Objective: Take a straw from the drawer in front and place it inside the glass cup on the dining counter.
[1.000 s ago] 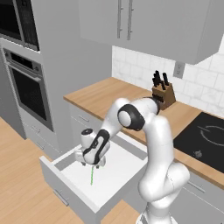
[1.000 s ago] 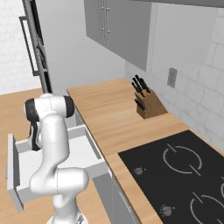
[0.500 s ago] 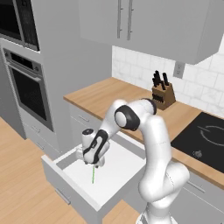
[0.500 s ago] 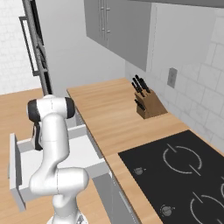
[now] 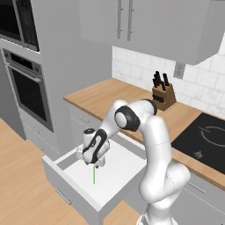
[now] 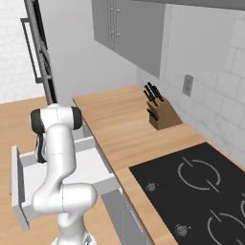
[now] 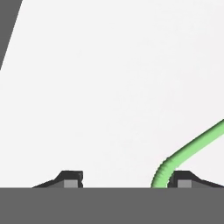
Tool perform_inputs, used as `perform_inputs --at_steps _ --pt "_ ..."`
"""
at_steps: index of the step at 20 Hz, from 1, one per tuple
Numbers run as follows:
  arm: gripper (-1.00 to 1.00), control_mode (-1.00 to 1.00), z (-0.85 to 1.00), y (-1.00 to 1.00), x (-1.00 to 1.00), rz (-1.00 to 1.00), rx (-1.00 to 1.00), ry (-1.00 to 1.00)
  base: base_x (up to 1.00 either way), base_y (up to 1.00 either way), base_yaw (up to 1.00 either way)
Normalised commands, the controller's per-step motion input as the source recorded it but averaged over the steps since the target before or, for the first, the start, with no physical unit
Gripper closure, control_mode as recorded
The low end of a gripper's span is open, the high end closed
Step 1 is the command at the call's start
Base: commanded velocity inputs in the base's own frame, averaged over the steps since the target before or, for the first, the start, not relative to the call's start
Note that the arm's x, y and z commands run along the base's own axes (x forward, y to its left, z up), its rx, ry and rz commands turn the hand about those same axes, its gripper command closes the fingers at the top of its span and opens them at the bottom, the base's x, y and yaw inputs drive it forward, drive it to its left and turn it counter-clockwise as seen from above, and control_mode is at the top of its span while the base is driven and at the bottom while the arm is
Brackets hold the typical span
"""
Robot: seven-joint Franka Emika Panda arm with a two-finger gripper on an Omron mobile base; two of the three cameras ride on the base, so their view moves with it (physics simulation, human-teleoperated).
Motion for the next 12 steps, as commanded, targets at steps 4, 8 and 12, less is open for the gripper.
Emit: perform_inputs --at_steps 4,8,12 --pt "1.00 -1.00 -0.31 0.00 -0.14 -0.02 0.00 0.00 0.00 0.00 0.00" --pt "1.00 -1.00 -0.01 0.00 -0.29 -0.02 0.00 -0.06 0.00 0.00 0.00" --pt "1.00 -1.00 0.00 0.00 -0.19 -0.03 0.00 -0.10 0.00 0.00 0.00"
